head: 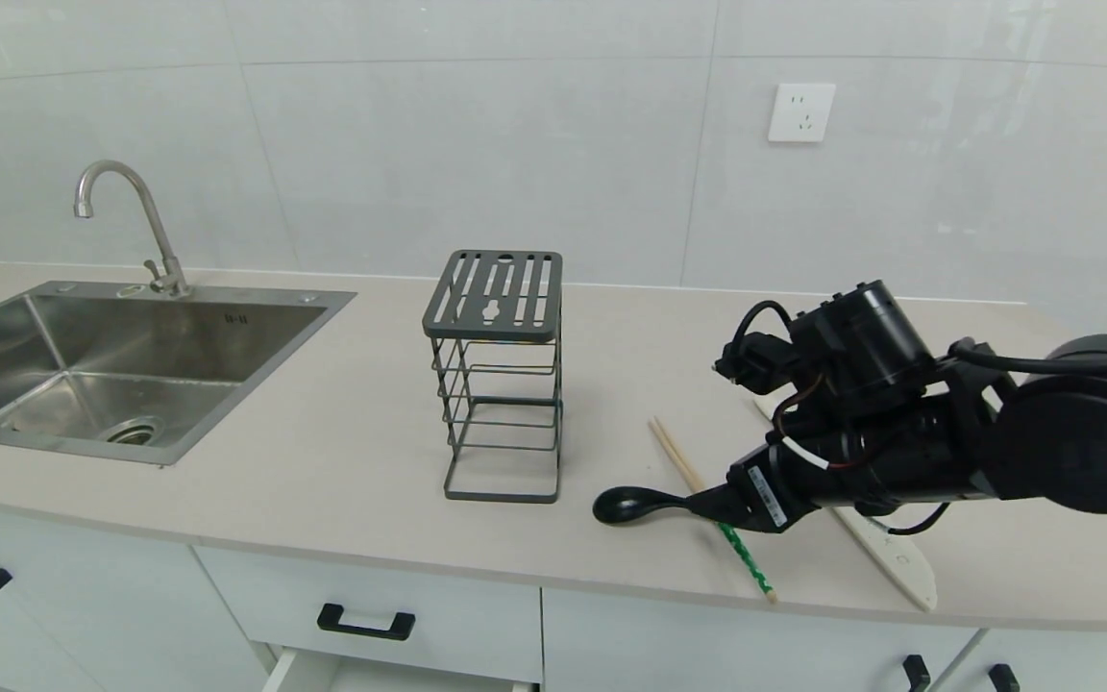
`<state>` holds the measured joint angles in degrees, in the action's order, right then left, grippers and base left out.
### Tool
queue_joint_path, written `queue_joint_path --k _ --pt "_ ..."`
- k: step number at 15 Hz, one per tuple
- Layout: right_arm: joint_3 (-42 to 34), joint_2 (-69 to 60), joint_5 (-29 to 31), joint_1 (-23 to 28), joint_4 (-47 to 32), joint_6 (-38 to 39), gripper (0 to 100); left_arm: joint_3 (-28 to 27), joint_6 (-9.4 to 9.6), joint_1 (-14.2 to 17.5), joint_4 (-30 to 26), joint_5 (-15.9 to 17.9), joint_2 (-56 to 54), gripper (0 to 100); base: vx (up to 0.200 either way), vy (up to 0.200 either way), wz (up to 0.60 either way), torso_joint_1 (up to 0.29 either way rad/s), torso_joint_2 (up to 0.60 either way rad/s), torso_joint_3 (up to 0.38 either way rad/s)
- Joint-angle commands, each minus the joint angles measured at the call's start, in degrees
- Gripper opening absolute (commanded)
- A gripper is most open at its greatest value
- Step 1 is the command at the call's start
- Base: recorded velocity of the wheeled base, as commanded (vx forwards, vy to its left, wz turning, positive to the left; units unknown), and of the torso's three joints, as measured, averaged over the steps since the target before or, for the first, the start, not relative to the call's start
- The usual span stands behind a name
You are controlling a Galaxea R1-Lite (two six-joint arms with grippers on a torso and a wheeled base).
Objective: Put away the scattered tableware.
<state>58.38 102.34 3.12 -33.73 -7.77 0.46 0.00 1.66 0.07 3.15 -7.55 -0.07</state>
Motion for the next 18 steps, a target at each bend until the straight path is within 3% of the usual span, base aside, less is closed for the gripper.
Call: queue_joint_path --k 1,5,9,15,16,18 --pt "0.24 2.87 0.22 -0.55 -0.23 0.06 100 0.0 -0.43 0.01 0.02 -0.01 0.07 100 0.0 0.0 0.0 0.0 0.0 0.0" --pt "-0.11 4.36 0.31 -0.55 -0.23 0.15 100 0.0 -0.6 0.01 0.02 -0.01 0.07 100 0.0 0.0 0.0 0.0 0.0 0.0" --pt "-1.87 4.53 1.89 -0.28 -0.32 0.5 100 0.0 -2.8 0.1 0.02 -0.01 0.07 100 0.0 0.0 0.0 0.0 0.0 0.0" --pt "-3.1 4.45 2.33 -0.46 -0.32 0.5 100 0.0 -2.98 0.01 0.02 -0.01 0.07 100 0.0 0.0 0.0 0.0 0.0 0.0" --pt "-3.19 4.45 2.33 -0.37 -0.32 0.5 0 0.0 -2.98 0.1 0.02 -0.01 0.07 100 0.0 0.0 0.0 0.0 0.0 0.0" --pt "-3.19 4.45 2.42 -0.28 -0.32 0.5 0 0.0 -2.98 0.1 0.02 -0.01 0.07 100 0.0 0.0 0.0 0.0 0.0 0.0"
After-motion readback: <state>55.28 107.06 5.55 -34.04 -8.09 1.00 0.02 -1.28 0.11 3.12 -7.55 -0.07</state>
